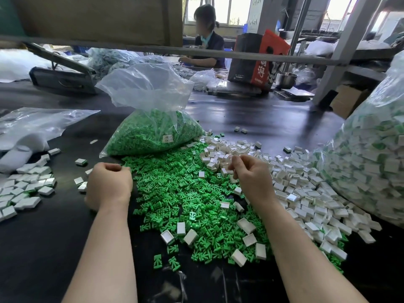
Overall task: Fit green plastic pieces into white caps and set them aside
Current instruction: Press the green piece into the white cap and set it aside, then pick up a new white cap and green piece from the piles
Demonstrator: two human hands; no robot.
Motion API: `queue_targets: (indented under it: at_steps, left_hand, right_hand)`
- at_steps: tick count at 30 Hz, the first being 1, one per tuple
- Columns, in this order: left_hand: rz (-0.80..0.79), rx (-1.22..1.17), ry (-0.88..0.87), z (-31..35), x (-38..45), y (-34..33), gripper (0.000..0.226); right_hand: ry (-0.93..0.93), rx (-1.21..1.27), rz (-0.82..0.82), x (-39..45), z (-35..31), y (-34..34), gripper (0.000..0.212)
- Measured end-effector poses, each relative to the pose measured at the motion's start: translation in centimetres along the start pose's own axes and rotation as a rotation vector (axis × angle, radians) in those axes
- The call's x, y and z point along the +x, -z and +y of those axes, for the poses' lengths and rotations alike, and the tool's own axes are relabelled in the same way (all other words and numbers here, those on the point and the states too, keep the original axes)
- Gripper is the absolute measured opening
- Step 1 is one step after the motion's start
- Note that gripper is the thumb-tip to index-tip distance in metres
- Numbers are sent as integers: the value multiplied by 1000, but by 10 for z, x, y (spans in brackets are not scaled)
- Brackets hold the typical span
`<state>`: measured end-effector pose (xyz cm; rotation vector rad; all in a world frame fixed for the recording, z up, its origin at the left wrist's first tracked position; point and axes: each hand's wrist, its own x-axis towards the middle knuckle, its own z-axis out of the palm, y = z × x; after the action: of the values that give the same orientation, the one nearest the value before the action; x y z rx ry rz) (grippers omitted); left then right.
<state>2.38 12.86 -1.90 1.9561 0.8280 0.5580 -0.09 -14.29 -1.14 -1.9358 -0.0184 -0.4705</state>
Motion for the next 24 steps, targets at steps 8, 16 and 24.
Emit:
queue_targets:
  at_steps: [8, 16, 24]
  left_hand:
    - [72, 277, -4, 4, -11, 5, 18]
    - [-15, 87, -290, 20, -28, -7, 14]
    - [-373, -104, -537, 42, -68, -36, 7]
  right_hand:
    - [-11, -474, -6, 3, 9, 4, 10]
    - [33, -915, -26, -2, 11, 1, 27]
    - [52, -968, -16, 1, 8, 3, 25]
